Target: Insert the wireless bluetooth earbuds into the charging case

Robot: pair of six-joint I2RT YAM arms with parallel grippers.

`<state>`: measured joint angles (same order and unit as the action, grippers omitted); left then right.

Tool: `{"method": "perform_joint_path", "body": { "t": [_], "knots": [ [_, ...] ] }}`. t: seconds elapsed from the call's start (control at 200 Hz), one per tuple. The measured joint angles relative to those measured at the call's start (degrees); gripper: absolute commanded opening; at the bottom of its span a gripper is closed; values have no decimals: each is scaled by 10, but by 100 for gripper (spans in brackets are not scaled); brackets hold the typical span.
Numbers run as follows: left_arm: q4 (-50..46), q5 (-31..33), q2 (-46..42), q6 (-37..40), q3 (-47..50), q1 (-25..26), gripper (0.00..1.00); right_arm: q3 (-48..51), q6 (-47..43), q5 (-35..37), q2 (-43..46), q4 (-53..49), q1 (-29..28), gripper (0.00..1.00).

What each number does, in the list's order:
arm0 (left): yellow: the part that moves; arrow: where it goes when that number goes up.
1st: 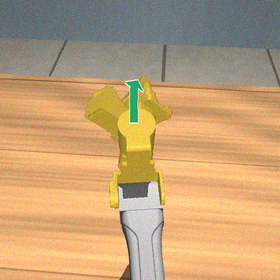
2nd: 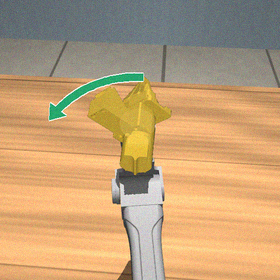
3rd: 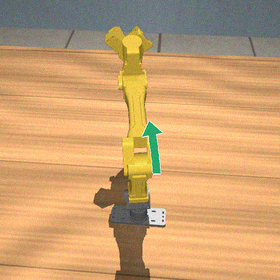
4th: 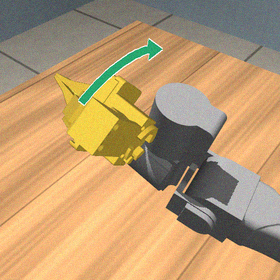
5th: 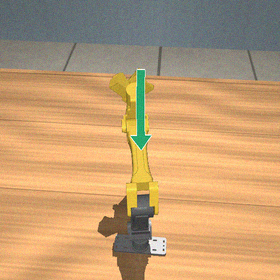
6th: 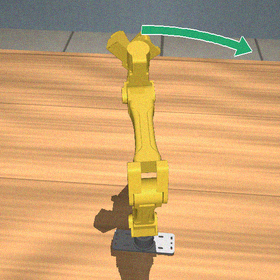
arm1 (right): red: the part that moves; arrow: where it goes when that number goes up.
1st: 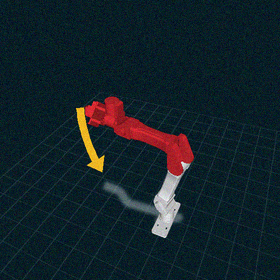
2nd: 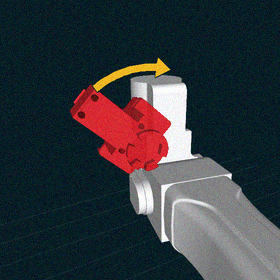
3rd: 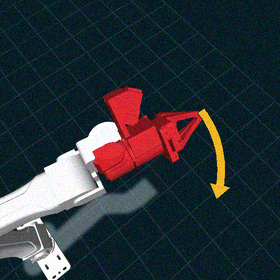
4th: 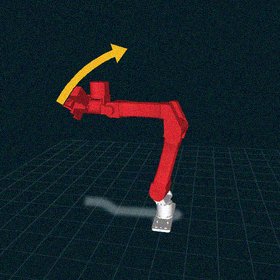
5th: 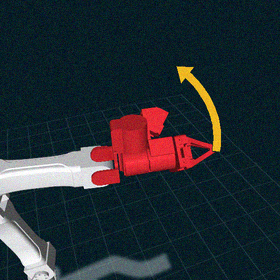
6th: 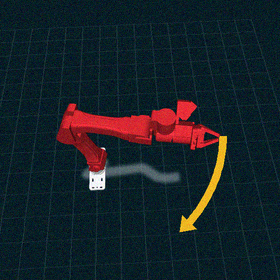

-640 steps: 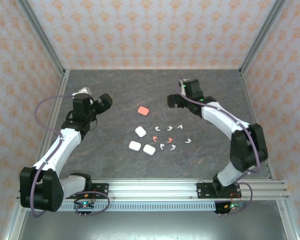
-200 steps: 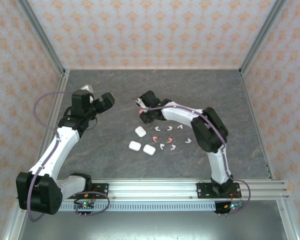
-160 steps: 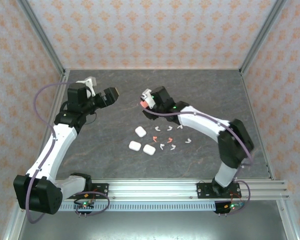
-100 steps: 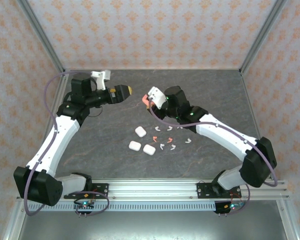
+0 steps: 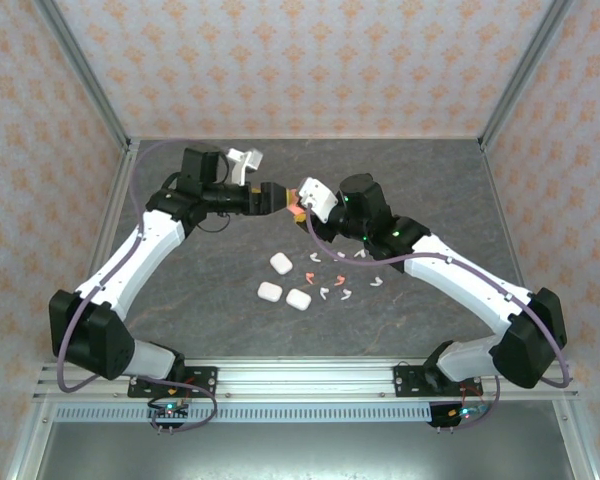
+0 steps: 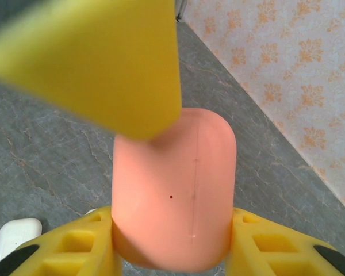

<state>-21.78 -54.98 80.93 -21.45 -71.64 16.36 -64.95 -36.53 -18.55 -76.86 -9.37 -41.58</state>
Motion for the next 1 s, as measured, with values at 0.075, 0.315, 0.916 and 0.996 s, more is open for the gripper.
{"method": "perform_joint_path", "body": {
  "t": [0.075, 0.315, 0.916, 0.996],
  "knots": [
    [0, -7, 8, 2, 0, 9, 81, 0, -3, -1, 0, 0, 0, 40],
    [1, -34, 13, 5, -9, 21, 61, 0, -5, -2, 0, 0, 0, 40],
    [-7, -41, 19, 21, -18, 31, 19, -4, 7, -19, 0, -11, 0, 60],
    [-7, -38, 15, 22, -18, 32, 16, -5, 19, -29, 0, -21, 3, 72]
  ]
}}
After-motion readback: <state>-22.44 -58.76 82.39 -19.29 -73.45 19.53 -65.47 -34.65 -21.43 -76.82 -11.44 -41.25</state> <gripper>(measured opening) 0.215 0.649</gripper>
